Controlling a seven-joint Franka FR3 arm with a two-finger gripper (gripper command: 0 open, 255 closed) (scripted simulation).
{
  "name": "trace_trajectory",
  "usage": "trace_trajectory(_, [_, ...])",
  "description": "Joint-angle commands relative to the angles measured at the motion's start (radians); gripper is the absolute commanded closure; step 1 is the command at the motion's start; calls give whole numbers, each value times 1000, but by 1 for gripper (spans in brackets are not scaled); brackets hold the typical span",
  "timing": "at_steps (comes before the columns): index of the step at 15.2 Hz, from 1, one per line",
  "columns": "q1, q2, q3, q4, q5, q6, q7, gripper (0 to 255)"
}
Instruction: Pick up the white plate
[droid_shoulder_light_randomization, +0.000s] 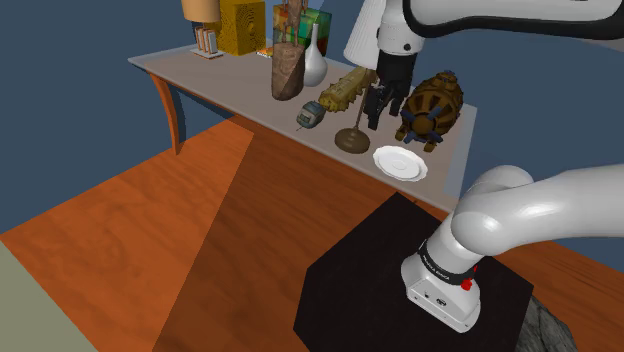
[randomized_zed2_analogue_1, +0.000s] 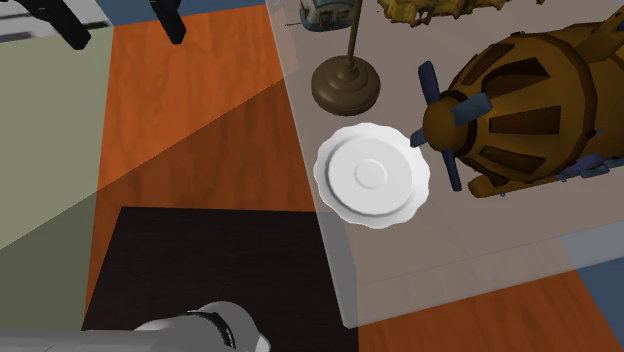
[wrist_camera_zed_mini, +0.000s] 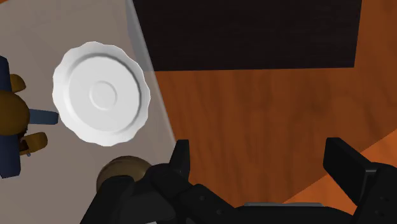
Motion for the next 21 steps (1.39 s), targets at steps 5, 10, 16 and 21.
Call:
trace_trajectory(5, [-26, -14, 66, -145, -91, 145, 72, 0])
trace_trajectory(10, [-82, 15, 147, -299, -225, 333, 190, 0])
trace_trajectory(16, [-224, 131, 261, -425, -457, 563, 401, 0])
trace_trajectory(21, [-440, 302, 390, -453, -775, 709, 689, 0])
